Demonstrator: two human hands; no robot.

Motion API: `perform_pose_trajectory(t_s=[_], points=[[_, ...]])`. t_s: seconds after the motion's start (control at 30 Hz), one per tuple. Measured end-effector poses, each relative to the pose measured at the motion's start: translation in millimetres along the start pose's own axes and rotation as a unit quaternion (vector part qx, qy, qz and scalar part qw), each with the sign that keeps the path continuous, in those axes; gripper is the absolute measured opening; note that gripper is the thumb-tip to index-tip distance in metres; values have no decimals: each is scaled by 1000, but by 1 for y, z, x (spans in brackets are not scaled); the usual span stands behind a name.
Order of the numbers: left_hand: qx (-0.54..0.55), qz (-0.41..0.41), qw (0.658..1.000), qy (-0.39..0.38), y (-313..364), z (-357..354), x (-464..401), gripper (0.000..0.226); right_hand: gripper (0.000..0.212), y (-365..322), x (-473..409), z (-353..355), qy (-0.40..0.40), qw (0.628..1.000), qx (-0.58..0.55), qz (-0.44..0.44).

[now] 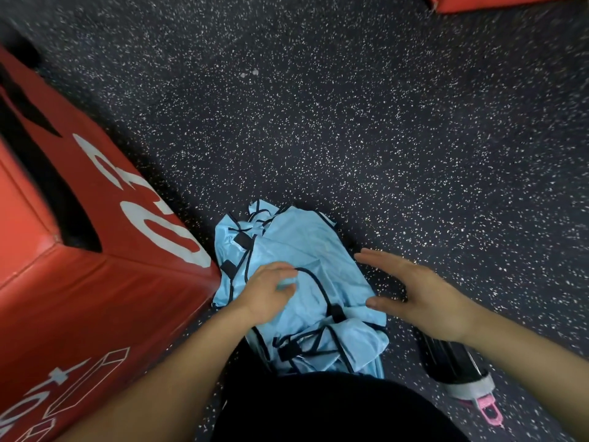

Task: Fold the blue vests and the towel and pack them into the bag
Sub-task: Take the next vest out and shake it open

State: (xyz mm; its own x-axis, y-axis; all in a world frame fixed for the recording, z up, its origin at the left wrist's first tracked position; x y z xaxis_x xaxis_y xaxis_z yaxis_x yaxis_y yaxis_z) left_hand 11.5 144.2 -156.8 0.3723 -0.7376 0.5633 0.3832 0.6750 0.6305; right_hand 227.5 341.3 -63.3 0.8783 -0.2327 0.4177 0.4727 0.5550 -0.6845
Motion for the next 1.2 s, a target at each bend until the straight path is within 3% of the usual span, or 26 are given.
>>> perform_pose_trajectory(t_s=[0.2, 0.43, 0.7, 0.9, 1.03, 1.2], points=[[161, -68, 985, 17, 57, 49, 33, 35, 71, -26, 8, 12, 7, 999, 27, 23], [125, -219, 965, 76, 124, 132, 102, 42, 58, -106, 8, 30, 40, 994, 52, 92], [128, -345, 917, 156, 184, 221, 204, 42, 57, -224, 20, 67, 97, 975, 119, 158], [114, -377, 885, 250, 202, 298, 292, 44, 45, -323, 41, 116, 195, 945, 158, 210], [94, -379, 854, 343, 204, 348, 357, 53, 30, -411, 59, 145, 292, 905, 129, 282], [72, -360, 812, 453, 201, 418, 445, 52, 22, -532, 81, 172, 357, 855, 95, 364]])
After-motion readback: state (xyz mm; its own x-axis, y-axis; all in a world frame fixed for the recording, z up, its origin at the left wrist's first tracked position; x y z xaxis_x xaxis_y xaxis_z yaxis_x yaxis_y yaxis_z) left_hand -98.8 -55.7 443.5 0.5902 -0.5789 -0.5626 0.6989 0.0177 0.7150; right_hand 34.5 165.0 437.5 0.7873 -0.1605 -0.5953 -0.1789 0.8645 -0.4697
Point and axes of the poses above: each hand's wrist, its own x-axis away from the middle knuckle, its own z-axis out of the back of the hand, y = z × x, the point moved 2 cm from there along -x, towards the middle knuckle, and after that the axes turned 1 degree about -y, right-handed, at the moved point
